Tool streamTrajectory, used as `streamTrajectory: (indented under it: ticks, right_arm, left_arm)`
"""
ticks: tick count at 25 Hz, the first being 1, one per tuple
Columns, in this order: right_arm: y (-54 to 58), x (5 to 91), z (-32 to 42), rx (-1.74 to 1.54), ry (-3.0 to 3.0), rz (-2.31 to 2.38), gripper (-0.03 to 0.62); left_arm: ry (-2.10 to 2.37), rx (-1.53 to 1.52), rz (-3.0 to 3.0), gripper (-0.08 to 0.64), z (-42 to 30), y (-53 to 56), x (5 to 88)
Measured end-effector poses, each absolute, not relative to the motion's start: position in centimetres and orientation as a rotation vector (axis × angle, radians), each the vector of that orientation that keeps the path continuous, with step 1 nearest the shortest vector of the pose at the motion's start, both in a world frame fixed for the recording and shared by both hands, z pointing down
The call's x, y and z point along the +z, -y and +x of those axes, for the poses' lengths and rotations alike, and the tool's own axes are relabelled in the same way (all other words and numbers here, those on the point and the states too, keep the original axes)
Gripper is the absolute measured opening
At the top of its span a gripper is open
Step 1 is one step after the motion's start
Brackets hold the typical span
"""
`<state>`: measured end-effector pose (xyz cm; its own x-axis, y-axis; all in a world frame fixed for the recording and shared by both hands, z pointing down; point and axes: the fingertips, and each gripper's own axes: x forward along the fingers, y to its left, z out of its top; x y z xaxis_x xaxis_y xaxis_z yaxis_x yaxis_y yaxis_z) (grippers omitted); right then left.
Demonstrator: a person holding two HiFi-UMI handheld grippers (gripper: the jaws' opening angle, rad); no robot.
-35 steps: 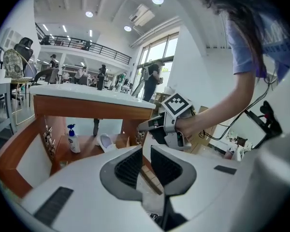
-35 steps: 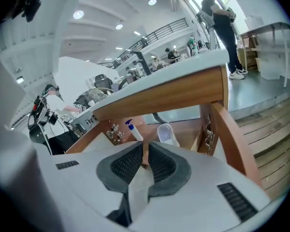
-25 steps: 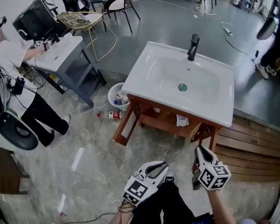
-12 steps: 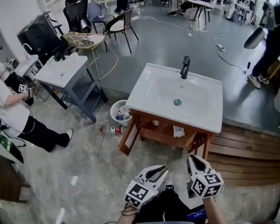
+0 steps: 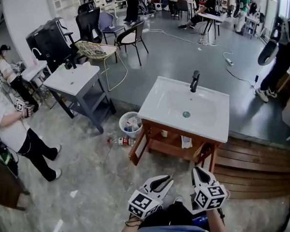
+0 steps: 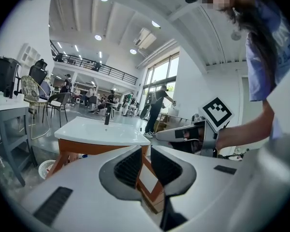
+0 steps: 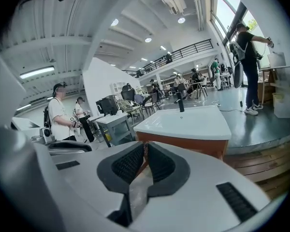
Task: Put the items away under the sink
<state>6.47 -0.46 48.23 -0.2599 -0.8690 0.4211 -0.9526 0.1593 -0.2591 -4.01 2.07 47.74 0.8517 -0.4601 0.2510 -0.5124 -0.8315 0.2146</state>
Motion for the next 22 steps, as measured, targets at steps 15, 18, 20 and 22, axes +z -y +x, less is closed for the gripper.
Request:
streamTrajectory:
  ticks: [15,18,20,22]
  right_arm:
    - [-4.6,45.7,8.4,0.681,2.275,1.773,0.034]
    - [-6.7,45.4,9.7,0.678,2.274,1.786,0.034]
    - [-8.3,45.4,10.4,0.685,2.274,1.795,0.034]
    - [-10.0,45.5,10.8,0.691,2.276,1.790,0.032]
  left_arm:
    - [0.781,0.229,2.756,0.057,-1.4,-5.5,45.0]
    - [0.782,0.225,2.763,0.057,-0.1,-7.5,44.6]
    - [0.771,0.235,2.773,0.057,0.8,-9.1,44.4]
    - [0.758,0.257,2.780,0.057,1.6,-10.8,44.3]
